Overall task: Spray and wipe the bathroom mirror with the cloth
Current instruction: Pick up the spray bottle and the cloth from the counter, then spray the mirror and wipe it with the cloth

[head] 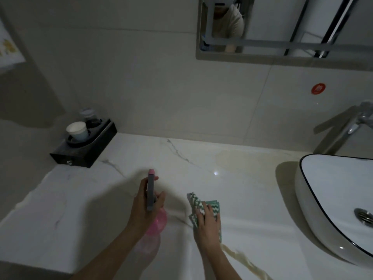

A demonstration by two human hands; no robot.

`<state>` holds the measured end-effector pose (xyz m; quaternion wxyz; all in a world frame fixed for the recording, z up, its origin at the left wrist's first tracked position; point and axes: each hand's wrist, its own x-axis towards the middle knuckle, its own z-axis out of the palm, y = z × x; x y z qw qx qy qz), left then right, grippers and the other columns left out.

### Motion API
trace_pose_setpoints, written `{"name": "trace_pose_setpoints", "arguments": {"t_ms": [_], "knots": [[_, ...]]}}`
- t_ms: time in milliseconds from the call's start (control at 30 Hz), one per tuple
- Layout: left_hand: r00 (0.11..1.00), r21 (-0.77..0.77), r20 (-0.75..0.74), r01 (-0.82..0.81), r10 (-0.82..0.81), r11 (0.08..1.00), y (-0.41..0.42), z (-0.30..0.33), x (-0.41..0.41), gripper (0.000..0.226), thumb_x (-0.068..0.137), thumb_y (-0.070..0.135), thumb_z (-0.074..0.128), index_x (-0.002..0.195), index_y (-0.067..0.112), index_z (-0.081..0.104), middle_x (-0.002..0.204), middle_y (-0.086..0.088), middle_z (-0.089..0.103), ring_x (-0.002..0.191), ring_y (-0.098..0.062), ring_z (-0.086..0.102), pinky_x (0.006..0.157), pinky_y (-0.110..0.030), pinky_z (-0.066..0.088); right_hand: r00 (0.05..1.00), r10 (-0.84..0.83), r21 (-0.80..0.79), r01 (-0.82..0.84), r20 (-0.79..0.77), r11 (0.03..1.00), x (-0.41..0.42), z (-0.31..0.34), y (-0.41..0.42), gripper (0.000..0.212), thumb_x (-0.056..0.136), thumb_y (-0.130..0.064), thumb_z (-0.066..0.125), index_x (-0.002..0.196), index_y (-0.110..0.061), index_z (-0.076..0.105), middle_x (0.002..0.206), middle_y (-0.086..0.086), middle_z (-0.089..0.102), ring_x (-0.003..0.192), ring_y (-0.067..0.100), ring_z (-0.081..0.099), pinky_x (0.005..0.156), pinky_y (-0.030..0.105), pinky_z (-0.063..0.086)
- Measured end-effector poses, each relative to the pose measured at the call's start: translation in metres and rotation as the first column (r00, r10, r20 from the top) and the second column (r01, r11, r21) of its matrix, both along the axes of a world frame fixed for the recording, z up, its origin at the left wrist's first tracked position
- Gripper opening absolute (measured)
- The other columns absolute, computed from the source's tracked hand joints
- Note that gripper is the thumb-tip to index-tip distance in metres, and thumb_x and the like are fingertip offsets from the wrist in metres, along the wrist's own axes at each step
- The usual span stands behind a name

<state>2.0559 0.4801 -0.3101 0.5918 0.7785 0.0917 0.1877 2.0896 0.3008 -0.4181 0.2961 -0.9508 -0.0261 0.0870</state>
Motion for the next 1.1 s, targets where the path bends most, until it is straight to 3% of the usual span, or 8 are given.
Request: {"name": "trace_pose_setpoints", "arguments": {"t_ms": [100, 233, 300, 467, 567, 700, 867, 1100], "knots": [[1.0, 0.011, -0.001, 0.014, -0.014, 1.0, -0.004, 0.018, 0.004, 0.037, 0.072, 0.033, 0.067, 0.098, 0.053, 0.049, 0.05, 0.002, 0.047, 0.048, -0.017, 0.049, 0.057, -0.042, 0.048, 0.975, -0.195, 0.536, 0.224, -0.11, 0.814, 0.001, 0.039, -0.003, 0.03, 0.094, -0.019, 0.047, 0.121, -0.008, 0.055, 0.116, 0.017, 0.062, 0.109, 0.03, 0.057, 0.089, 0.036, 0.048], [0.999, -0.012, 0.026, 0.043, -0.043, 0.999, -0.014, 0.051, 0.016, 0.036, 0.066, 0.04, 0.066, 0.098, 0.045, 0.051, 0.055, 0.002, 0.049, 0.051, -0.023, 0.052, 0.063, -0.05, 0.051, 0.865, -0.258, 0.794, 0.499, -0.431, 0.348, 0.014, 0.087, -0.008, 0.032, 0.101, -0.022, 0.043, 0.128, -0.008, 0.053, 0.126, 0.005, 0.057, 0.108, 0.019, 0.054, 0.094, 0.029, 0.04], [0.998, 0.023, 0.043, 0.038, -0.039, 0.999, -0.022, 0.073, 0.024, 0.037, 0.069, 0.033, 0.066, 0.1, 0.045, 0.049, 0.058, 0.006, 0.053, 0.052, -0.024, 0.052, 0.064, -0.05, 0.053, 0.84, -0.205, 0.816, 0.539, -0.502, 0.21, 0.022, 0.106, -0.01, 0.04, 0.098, -0.03, 0.046, 0.13, -0.007, 0.053, 0.129, 0.005, 0.057, 0.115, 0.021, 0.055, 0.104, 0.037, 0.039], [0.991, 0.099, 0.113, 0.058, -0.069, 0.993, -0.046, 0.144, 0.04, 0.031, 0.087, 0.012, 0.063, 0.114, 0.02, 0.05, 0.047, 0.007, 0.052, 0.047, -0.011, 0.049, 0.056, -0.031, 0.045, 0.89, -0.168, 0.877, 0.449, -0.423, 0.171, 0.051, 0.17, -0.02, 0.044, 0.097, -0.039, 0.046, 0.128, -0.01, 0.054, 0.122, 0.009, 0.061, 0.114, 0.028, 0.057, 0.106, 0.048, 0.04], [0.983, 0.112, 0.163, 0.073, -0.09, 0.991, -0.064, 0.193, 0.047, 0.027, 0.088, 0.015, 0.062, 0.111, 0.023, 0.051, 0.061, 0.002, 0.054, 0.054, -0.016, 0.054, 0.061, -0.034, 0.049, 0.926, -0.15, 0.922, 0.365, -0.346, 0.131, 0.068, 0.218, -0.029, 0.042, 0.098, -0.036, 0.044, 0.131, -0.01, 0.052, 0.124, 0.011, 0.059, 0.115, 0.027, 0.056, 0.107, 0.045, 0.039], [0.959, 0.159, 0.266, 0.052, -0.094, 0.986, -0.085, 0.248, 0.058, 0.022, 0.088, 0.015, 0.061, 0.107, 0.02, 0.05, 0.06, 0.002, 0.053, 0.045, -0.003, 0.051, 0.05, -0.014, 0.043, 0.955, -0.165, 0.962, 0.261, -0.245, 0.085, 0.082, 0.284, -0.041, 0.048, 0.098, -0.038, 0.043, 0.135, -0.009, 0.049, 0.132, 0.011, 0.056, 0.12, 0.026, 0.054, 0.109, 0.045, 0.037], [0.932, 0.148, 0.347, 0.059, -0.108, 0.987, -0.107, 0.298, 0.068, 0.021, 0.089, 0.016, 0.06, 0.108, 0.017, 0.05, 0.058, 0.001, 0.05, 0.044, 0.0, 0.05, 0.05, -0.016, 0.043, 0.981, -0.169, 0.995, 0.097, -0.091, 0.022, 0.084, 0.358, -0.061, 0.04, 0.1, -0.033, 0.039, 0.131, -0.01, 0.05, 0.128, 0.011, 0.057, 0.119, 0.027, 0.053, 0.105, 0.04, 0.04], [0.893, 0.14, 0.419, 0.117, -0.166, 0.983, -0.13, 0.336, 0.067, 0.019, 0.089, 0.02, 0.059, 0.107, 0.016, 0.051, 0.058, -0.003, 0.053, 0.051, -0.015, 0.052, 0.054, -0.03, 0.047, 0.976, -0.216, 1.0, -0.02, 0.024, 0.02, 0.07, 0.414, -0.08, 0.04, 0.1, -0.035, 0.04, 0.132, -0.012, 0.048, 0.127, 0.01, 0.057, 0.119, 0.025, 0.054, 0.107, 0.042, 0.039]]}}
